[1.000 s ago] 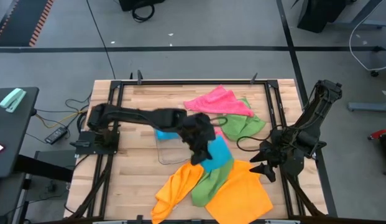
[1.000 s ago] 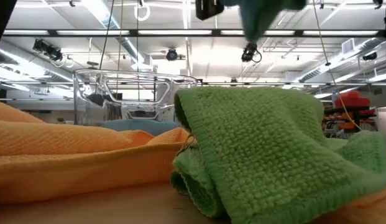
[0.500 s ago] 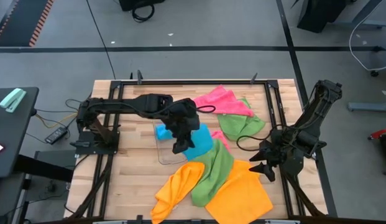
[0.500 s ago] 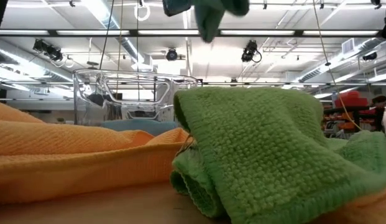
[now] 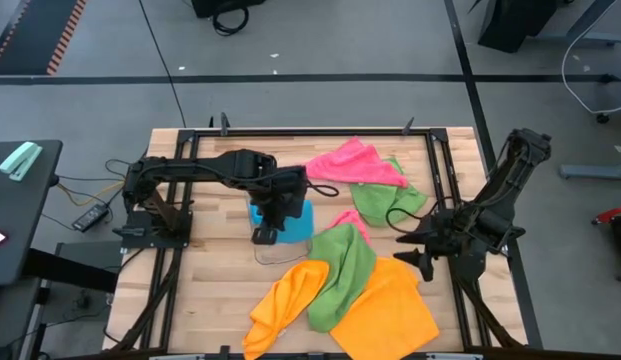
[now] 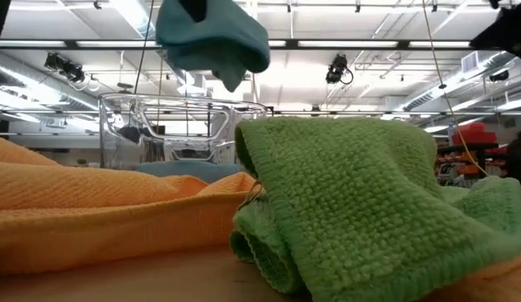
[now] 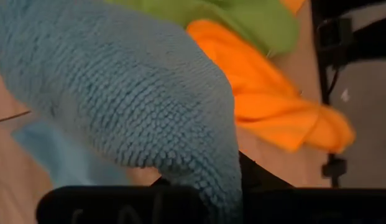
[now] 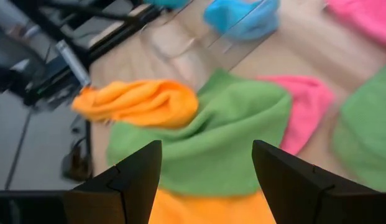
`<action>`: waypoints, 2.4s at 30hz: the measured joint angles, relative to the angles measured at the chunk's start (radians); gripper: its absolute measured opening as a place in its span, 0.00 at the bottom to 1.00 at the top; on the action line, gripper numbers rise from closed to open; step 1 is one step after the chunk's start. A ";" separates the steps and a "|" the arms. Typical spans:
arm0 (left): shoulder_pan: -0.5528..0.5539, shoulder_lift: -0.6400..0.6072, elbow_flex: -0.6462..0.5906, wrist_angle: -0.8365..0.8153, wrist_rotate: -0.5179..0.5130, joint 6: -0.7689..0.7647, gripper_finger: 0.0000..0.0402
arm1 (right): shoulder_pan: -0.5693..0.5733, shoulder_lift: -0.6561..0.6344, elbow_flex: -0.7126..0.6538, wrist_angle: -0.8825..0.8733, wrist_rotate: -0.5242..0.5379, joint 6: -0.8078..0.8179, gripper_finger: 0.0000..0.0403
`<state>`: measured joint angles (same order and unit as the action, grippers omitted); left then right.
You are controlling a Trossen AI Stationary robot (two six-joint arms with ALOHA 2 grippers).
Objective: Fold microfiber towels
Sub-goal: Put the blue towel into the transparent bin
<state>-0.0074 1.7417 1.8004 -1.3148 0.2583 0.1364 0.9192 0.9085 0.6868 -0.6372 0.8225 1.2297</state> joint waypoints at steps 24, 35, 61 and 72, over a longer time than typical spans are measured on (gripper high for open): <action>0.037 0.024 -0.079 0.007 -0.042 0.161 0.08 | -0.212 0.000 0.000 0.017 -0.016 0.061 0.63; 0.037 0.017 -0.312 0.163 -0.010 0.077 0.10 | -0.211 0.000 0.000 0.018 -0.029 0.057 0.63; 0.036 0.017 -0.687 0.668 0.213 -0.135 0.10 | -0.212 0.000 0.000 0.018 -0.031 0.060 0.63; 0.036 0.020 -0.713 0.705 0.222 -0.160 0.09 | -0.211 0.000 0.000 0.019 -0.031 0.072 0.63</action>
<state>0.0283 1.7615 1.0874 -0.6096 0.4806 -0.0235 0.7078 0.9085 0.6865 -0.6186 0.7918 1.3018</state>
